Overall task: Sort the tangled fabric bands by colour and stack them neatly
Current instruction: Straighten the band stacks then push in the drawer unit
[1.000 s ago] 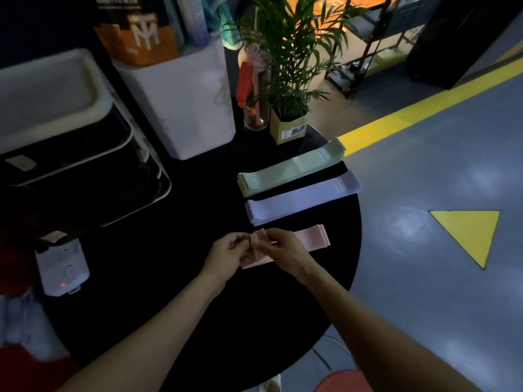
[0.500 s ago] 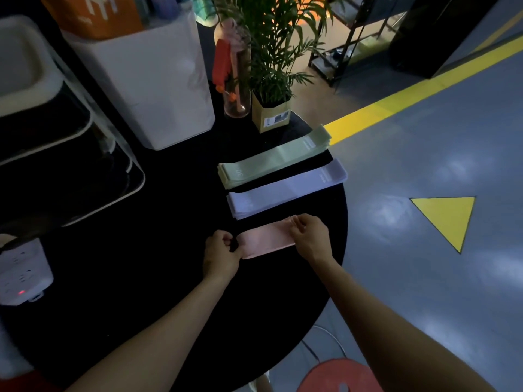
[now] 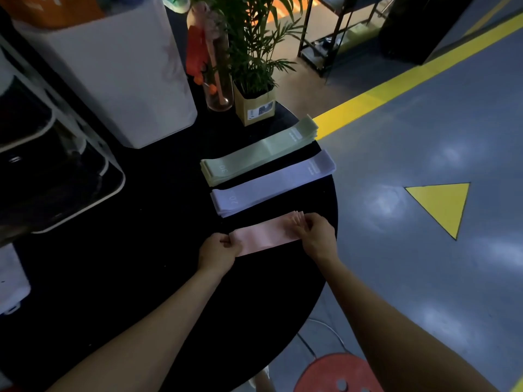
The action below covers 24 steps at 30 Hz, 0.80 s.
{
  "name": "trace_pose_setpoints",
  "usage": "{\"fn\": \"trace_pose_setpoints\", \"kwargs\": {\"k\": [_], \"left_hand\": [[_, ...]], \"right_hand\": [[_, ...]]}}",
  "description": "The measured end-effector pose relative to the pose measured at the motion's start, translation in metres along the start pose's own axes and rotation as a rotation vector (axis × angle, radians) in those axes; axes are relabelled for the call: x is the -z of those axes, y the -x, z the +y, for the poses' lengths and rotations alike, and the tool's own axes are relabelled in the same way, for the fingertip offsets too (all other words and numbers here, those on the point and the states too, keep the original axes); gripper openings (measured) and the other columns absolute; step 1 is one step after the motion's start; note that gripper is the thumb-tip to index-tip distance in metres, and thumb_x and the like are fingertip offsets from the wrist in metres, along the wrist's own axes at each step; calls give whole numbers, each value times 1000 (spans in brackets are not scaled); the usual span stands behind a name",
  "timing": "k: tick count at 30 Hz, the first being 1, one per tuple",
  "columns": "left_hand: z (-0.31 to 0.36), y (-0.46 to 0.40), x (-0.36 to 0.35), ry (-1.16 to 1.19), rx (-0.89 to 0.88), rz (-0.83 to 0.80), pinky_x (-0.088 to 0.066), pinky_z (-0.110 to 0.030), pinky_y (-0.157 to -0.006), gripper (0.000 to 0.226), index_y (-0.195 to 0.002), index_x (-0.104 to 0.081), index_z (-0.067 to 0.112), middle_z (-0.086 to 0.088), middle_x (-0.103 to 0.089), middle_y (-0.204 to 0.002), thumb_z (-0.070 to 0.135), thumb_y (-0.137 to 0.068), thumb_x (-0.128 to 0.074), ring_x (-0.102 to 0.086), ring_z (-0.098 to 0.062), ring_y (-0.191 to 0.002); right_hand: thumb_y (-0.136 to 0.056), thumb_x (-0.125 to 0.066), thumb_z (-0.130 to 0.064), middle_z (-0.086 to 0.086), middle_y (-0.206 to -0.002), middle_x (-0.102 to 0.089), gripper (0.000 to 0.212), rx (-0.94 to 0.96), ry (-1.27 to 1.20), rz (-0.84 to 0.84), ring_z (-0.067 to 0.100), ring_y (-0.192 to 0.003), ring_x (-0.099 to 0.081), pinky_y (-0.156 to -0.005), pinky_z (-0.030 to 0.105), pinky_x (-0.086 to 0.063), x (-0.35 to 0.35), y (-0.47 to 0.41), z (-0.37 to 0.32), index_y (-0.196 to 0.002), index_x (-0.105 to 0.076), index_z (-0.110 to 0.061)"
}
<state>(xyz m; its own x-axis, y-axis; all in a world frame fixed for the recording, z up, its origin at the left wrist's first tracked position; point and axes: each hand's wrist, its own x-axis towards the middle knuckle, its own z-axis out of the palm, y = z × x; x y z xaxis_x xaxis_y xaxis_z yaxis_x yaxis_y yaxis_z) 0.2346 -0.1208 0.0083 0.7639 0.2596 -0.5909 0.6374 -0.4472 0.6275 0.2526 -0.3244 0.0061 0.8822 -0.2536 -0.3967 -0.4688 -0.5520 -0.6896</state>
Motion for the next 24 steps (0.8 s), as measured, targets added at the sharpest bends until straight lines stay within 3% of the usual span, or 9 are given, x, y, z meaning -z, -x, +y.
{"fn": "trace_pose_setpoints", "kwargs": {"k": [2, 6, 10, 13, 15, 19, 24], "left_hand": [[3, 1, 0, -13, -2, -13, -39, -21, -56, 22, -93, -64, 11, -1, -65, -89, 33, -87, -61, -63, -19, -84], [4, 3, -2, 9, 22, -14, -38, -19, -55, 31, -104, -62, 10, -1, -64, -95, 30, -82, -69, -59, -12, -77], [6, 4, -3, 6, 39, -14, -41, -24, -69, 33, -112, -61, 6, -6, -64, -103, 19, -82, -68, -58, -17, -83], [7, 5, -4, 29, 27, -41, -44, -27, -75, 30, -111, -61, 6, -8, -65, -106, 18, -84, -66, -60, -20, -87], [7, 8, -4, 53, 19, -55, -44, -27, -77, 30, -114, -60, 6, -7, -64, -107, 16, -86, -64, -58, -19, -89], [6, 17, -1, 86, -4, -68, -42, -25, -75, 29, -116, -57, 8, -5, -61, -107, 12, -87, -62, -56, -16, -91], [6, 30, 10, 103, -31, -78, -42, -24, -76, 26, -113, -58, 11, -3, -61, -107, 7, -87, -61, -58, -16, -93]], "right_hand": [[-84, -67, -34, 7, -80, -64, 27, -2, -11, -13, 23, -72, -59, -61, 33, -45, 0, 0, -1, -88, -62, -7], [-81, -71, -31, 9, -81, -66, 26, -32, -18, -54, 23, -72, -61, -62, 36, -48, -3, -1, -2, -89, -65, -7], [-82, -71, -32, 3, -68, -55, 30, -40, -29, -95, 13, -56, -48, -48, 25, -35, -2, -1, -5, -83, -61, -3], [-81, -71, -35, -1, -61, -47, 33, -33, -43, -137, 11, -52, -43, -46, 22, -30, 2, 0, -8, -73, -56, -7], [-82, -70, -36, -2, -62, -48, 32, -22, -42, -167, 10, -53, -44, -47, 21, -30, 4, 0, -10, -71, -54, -10], [-81, -71, -35, 2, -76, -56, 32, 18, -24, -147, 11, -63, -51, -51, 20, -36, -1, 4, -8, -88, -59, -6], [-83, -69, -33, 0, -75, -54, 29, 33, -52, -126, 12, -67, -51, -55, 20, -37, -5, 15, -9, -86, -54, -8]]}}
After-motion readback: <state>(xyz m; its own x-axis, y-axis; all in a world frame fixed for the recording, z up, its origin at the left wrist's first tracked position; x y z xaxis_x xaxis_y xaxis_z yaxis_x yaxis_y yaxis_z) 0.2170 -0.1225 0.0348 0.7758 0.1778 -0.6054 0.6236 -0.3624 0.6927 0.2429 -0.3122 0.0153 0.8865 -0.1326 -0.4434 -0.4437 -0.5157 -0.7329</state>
